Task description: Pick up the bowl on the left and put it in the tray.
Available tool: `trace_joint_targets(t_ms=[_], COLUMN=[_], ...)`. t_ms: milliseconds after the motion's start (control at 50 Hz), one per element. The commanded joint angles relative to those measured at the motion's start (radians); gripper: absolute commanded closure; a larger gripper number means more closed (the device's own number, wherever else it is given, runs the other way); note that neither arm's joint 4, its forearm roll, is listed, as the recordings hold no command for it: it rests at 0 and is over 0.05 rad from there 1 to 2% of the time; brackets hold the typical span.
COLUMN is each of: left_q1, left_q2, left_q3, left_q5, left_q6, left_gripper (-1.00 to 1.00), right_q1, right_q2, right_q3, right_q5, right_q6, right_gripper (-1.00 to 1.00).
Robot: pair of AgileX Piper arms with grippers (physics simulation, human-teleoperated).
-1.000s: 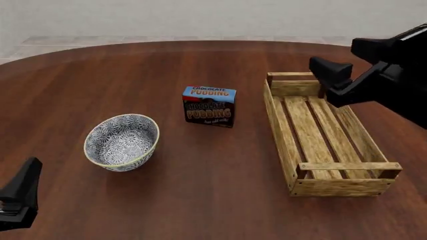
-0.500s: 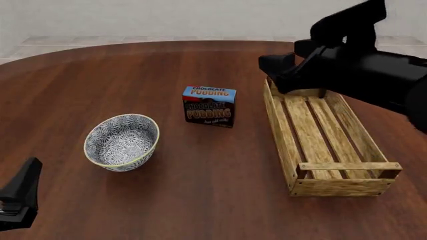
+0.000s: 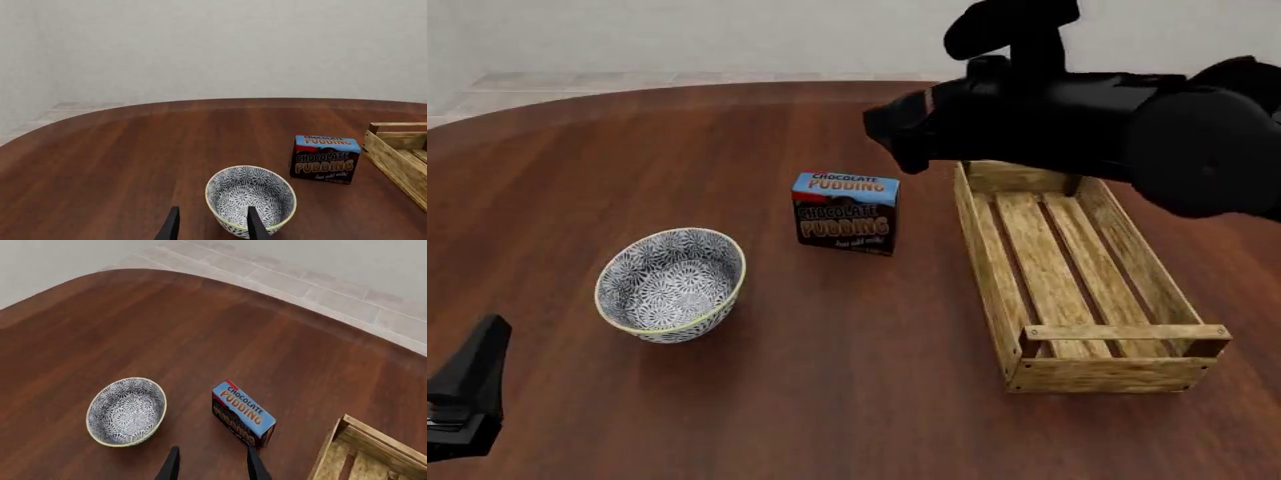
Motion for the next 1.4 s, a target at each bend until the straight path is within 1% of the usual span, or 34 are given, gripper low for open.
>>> trace_joint_targets(t_ms=[20,160,180,240,400,480,600,640,680,880,920,1100,1220,1400], left_q1=[0.000,0.000,0.000,0.000,0.000,0.000,0.000,0.000,0.000,0.000,0.000,0.000,0.000,0.000], left_q2=[0.000,0.000,0.000,0.000,0.000,0.000,0.000,0.000,0.000,0.000,0.000,0.000,0.000,0.000], left_q3=[0.000,0.000,0.000,0.000,0.000,0.000,0.000,0.000,0.000,0.000,0.000,0.000,0.000,0.000], left_q5=[0.000,0.000,0.000,0.000,0.000,0.000,0.000,0.000,0.000,0.000,0.000,0.000,0.000,0.000], left_q6=[0.000,0.000,0.000,0.000,0.000,0.000,0.000,0.000,0.000,0.000,0.000,0.000,0.000,0.000], left_gripper=[-1.00,-1.00,-1.00,-1.00,-1.00,-1.00,-1.00,-1.00,-1.00,-1.00,-1.00,-1.00,-1.00,-1.00], right_q1=[0.053,0.073,0.082,0.093,0.095,0.114,0.126,0.127,0.117,0.129,0.140,0.149,0.144,0.141], right_q2=[0.093,0.177,0.201,0.222,0.276,0.309,0.353,0.361,0.387,0.460,0.473,0.542,0.601,0.657], right_q3=[-0.079,-0.122,-0.134,-0.149,-0.186,-0.202,-0.230,-0.233,-0.246,-0.274,-0.275,-0.297,-0.333,-0.381], right_q5=[0.039,0.046,0.050,0.054,0.067,0.072,0.075,0.074,0.075,0.064,0.058,0.042,0.043,0.055], right_q6=[0.033,0.040,0.050,0.064,0.067,0.090,0.107,0.109,0.094,0.124,0.143,0.149,0.169,0.182], right_gripper=[-1.00,-1.00,-1.00,-1.00,-1.00,-1.00,-1.00,-1.00,-1.00,-1.00,-1.00,-1.00,-1.00,-1.00])
